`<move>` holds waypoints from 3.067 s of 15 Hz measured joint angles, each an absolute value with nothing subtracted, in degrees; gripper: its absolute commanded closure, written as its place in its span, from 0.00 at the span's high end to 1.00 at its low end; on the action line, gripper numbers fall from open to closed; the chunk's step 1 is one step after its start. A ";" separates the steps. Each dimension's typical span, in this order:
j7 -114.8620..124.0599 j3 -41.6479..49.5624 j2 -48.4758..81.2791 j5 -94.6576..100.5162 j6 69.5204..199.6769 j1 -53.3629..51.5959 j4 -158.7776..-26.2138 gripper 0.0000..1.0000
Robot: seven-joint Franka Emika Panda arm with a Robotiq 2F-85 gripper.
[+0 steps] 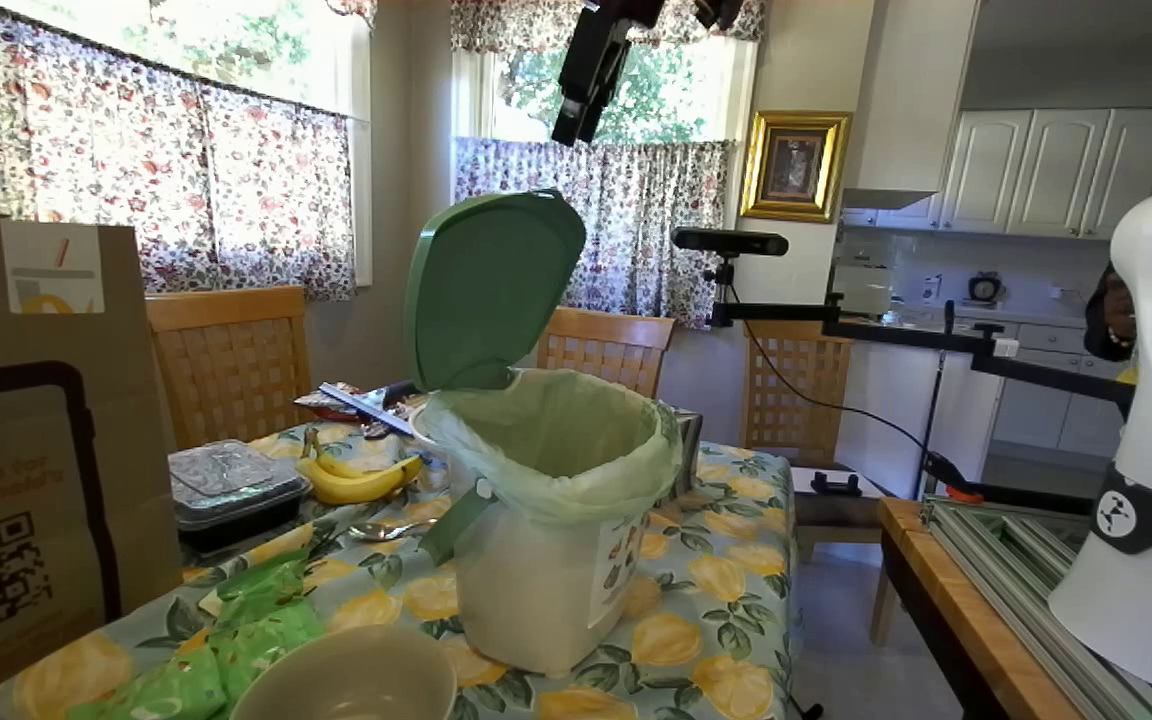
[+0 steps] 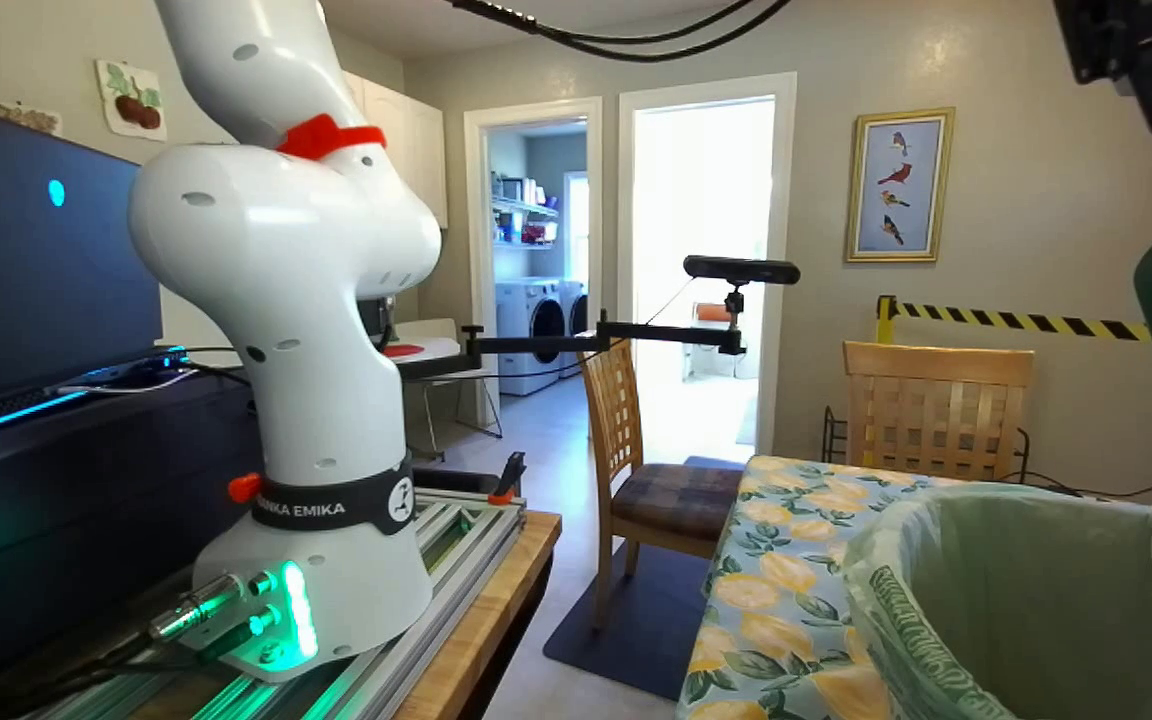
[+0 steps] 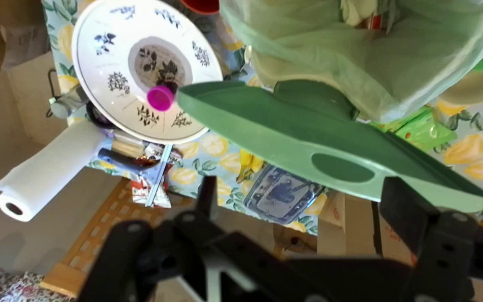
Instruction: Close the bin.
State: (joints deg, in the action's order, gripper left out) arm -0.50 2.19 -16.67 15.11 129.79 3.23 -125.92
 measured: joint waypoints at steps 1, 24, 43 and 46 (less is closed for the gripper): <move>-0.65 2.59 -15.76 15.14 132.22 3.53 -125.67 1.00; -12.10 5.51 -9.69 -10.30 116.05 2.43 -121.12 1.00; -6.52 2.16 -16.36 -3.30 106.31 1.86 -121.22 1.00; -6.50 2.16 -16.36 -3.25 106.31 1.87 -121.22 1.00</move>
